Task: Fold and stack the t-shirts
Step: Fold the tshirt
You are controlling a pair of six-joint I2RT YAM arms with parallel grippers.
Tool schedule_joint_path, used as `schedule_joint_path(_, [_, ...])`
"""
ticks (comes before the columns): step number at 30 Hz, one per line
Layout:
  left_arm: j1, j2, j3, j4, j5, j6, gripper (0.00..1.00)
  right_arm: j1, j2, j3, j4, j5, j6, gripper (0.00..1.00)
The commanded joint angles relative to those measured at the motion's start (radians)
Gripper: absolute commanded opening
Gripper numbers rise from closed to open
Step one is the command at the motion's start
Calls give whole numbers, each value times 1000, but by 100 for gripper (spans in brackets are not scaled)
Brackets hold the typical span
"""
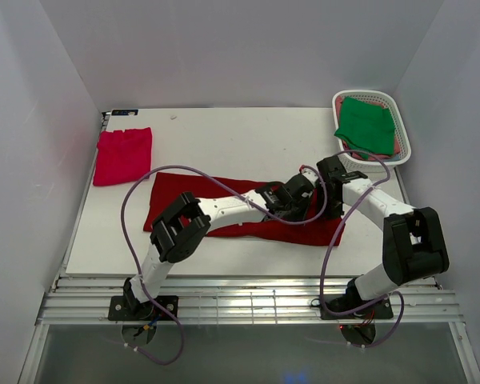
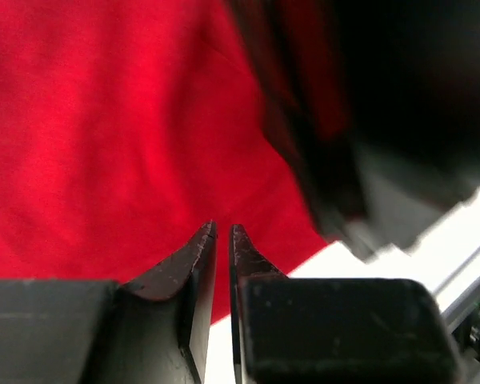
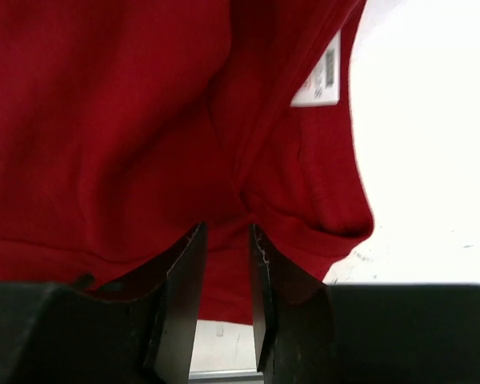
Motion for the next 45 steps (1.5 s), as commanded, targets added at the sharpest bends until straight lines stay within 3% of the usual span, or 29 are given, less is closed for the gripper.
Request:
schedule_joint_path(1, [74, 14, 42, 9, -23, 19, 22, 23, -31, -52, 21, -18, 26, 34])
schedule_joint_path(16, [160, 63, 20, 35, -40, 51, 19, 21, -9, -46, 60, 17, 5, 34])
schedule_joint_path(23, [180, 62, -10, 36, -31, 48, 19, 26, 9, -49, 23, 14, 16, 25])
schedule_joint_path(26, [182, 7, -44, 44, -84, 50, 20, 37, -60, -55, 0, 18, 48, 25])
schedule_joint_path(32, [208, -246, -99, 101, -193, 113, 33, 57, -121, -43, -25, 18, 76, 27])
schedule_joint_path(36, [234, -380, -179, 29, -378, 154, 35, 57, -95, -35, -35, 37, 74, 27])
schedule_joint_path(38, [246, -463, -268, 3, -474, 145, 21, 60, -92, -27, -37, 43, 79, 25])
schedule_joint_path(39, [264, -490, -368, -23, -555, 128, 0, 67, -95, -24, -38, 52, 82, 16])
schedule_joint_path(41, [292, -577, -470, -37, -589, 84, 0, 75, -106, -17, -37, 58, 88, 8])
schedule_joint_path(45, [387, -676, -639, -74, -594, 19, 0, 87, -123, -21, -28, 61, 86, 8])
